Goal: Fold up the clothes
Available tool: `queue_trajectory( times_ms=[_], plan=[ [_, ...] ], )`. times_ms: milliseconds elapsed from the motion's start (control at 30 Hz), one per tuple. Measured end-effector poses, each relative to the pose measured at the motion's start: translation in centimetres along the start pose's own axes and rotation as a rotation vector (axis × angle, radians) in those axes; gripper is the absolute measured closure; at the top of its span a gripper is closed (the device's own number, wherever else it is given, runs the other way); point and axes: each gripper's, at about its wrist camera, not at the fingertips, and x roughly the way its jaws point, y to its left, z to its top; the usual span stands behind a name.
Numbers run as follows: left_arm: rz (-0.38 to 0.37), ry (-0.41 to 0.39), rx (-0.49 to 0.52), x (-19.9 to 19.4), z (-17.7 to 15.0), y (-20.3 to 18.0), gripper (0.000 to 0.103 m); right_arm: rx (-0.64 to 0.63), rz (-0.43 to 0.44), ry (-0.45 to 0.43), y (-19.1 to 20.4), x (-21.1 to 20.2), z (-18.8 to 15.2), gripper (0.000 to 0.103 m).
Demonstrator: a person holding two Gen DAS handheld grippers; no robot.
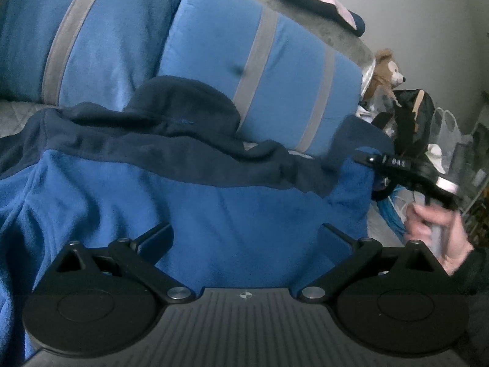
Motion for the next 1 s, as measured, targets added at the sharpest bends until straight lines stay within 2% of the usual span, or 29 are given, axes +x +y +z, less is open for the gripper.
queue_trajectory(
  times_ms=[67, 133, 167, 200, 267, 333, 433, 633, 800, 1000],
  plan=[
    [0.012, 0.002, 0.006, 0.1, -0.1, 0.1, 0.0, -0.101, 0.122, 0.099, 3.1, 0.1, -1.1, 0.093],
    [0.025, 0.007, 0.008, 0.2, -0.3, 0.4, 0.0, -0.15, 0.23, 0.225, 5.3, 0.7, -2.8, 0.093],
    [0.03, 0.011, 0.007, 0.3, -0.3, 0.5, 0.0, -0.174, 0.27, 0.29, 6.2, 1.0, -3.7, 0.092],
    [0.033, 0.013, 0.005, 0.3, -0.3, 0.6, 0.0, -0.181, 0.267, 0.319, 6.6, 1.2, -4.2, 0.091],
    [0.038, 0.018, 0.003, 0.4, -0.4, 0.8, 0.0, -0.196, 0.263, 0.377, 7.3, 1.5, -5.3, 0.073],
    [0.039, 0.02, -0.001, 0.4, -0.4, 0.9, 0.0, -0.208, 0.259, 0.433, 7.9, 1.7, -6.3, 0.042],
    [0.037, 0.02, -0.002, 0.4, -0.3, 0.9, 0.0, -0.091, 0.236, 0.394, 7.0, 0.6, -6.1, 0.024],
    [0.039, 0.018, 0.001, 0.2, -0.1, 0.9, 0.0, 0.327, 0.241, 0.319, 2.0, -1.4, -5.0, 0.019],
    [0.043, -0.005, -0.005, -0.4, 0.4, 0.9, 0.0, 0.72, 0.225, 0.218, -4.7, -1.9, -5.4, 0.019],
    [0.037, -0.012, -0.017, -0.6, 0.7, 0.9, 0.0, 1.032, 0.032, 0.103, -11.2, -2.7, -6.9, 0.019]
  ],
)
